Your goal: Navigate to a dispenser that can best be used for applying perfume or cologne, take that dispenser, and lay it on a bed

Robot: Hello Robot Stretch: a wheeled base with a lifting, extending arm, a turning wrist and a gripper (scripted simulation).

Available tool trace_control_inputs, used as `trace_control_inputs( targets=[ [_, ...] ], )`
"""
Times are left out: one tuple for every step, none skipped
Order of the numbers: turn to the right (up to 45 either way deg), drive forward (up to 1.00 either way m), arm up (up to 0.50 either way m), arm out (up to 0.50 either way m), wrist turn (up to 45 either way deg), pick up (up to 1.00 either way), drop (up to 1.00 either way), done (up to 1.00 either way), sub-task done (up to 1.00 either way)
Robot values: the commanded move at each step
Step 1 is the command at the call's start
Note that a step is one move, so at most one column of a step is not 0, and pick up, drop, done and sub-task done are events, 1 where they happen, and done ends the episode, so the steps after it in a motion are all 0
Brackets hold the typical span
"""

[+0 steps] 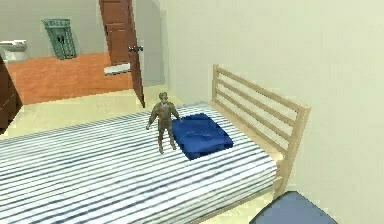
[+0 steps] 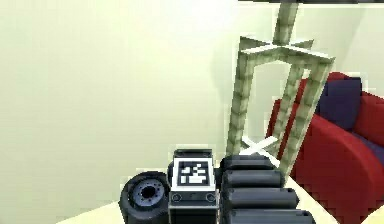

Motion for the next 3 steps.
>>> trace_control_inputs(
  targets=[
    [-3.0,0.0,0.0,0.0,0.0,0.0,0.0,0.0,0.0],
    [0.0,0.3,0.0,0.0,0.0,0.0,0.0,0.0,0.0],
    [45.0,0.0,0.0,0.0,0.0,0.0,0.0,0.0,0.0]
  ],
)
